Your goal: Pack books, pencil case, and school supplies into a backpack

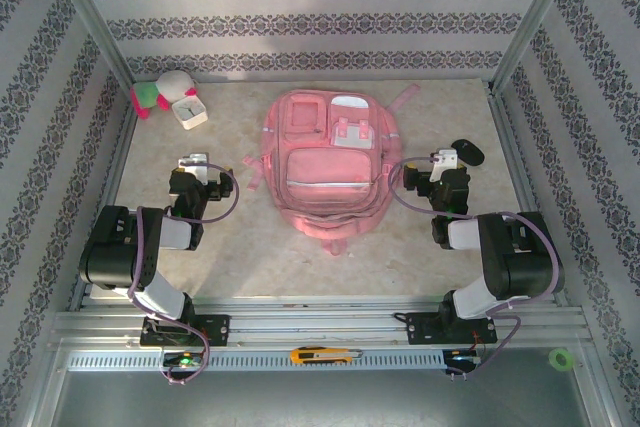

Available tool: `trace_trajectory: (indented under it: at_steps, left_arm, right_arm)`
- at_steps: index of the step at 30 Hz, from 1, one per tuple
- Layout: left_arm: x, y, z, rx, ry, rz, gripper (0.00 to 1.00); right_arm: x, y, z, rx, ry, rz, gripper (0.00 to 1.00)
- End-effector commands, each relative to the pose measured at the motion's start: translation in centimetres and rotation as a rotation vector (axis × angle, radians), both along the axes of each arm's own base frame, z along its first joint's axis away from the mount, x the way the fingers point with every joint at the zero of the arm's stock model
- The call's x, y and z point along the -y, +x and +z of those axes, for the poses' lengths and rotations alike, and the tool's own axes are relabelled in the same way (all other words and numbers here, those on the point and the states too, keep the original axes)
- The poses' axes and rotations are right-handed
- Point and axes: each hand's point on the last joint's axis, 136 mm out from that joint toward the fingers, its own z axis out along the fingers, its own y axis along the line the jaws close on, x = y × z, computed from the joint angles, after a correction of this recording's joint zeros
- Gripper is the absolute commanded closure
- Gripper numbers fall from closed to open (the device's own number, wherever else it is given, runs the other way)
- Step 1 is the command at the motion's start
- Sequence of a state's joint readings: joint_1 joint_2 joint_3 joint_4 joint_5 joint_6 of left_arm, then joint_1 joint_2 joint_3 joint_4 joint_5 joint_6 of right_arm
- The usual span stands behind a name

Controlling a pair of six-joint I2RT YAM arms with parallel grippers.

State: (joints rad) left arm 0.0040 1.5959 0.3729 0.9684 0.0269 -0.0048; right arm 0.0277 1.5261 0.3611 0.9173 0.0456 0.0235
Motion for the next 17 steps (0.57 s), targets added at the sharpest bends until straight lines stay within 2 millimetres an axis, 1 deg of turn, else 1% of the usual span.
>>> trace_trajectory:
  at_steps: [1, 17]
  left_arm:
    - [0.27, 0.32, 0.23, -0.003, 0.005, -0.022, 0.01]
    - [0.01, 0.32, 0.23, -0.002, 0.004, -0.005, 0.01]
  right_arm:
    - [0.54, 0.60, 1.13, 0.040, 0.009, -0.025, 0.02]
    - [0.60, 0.65, 1.11, 0.038, 0.018, -0.021, 0.02]
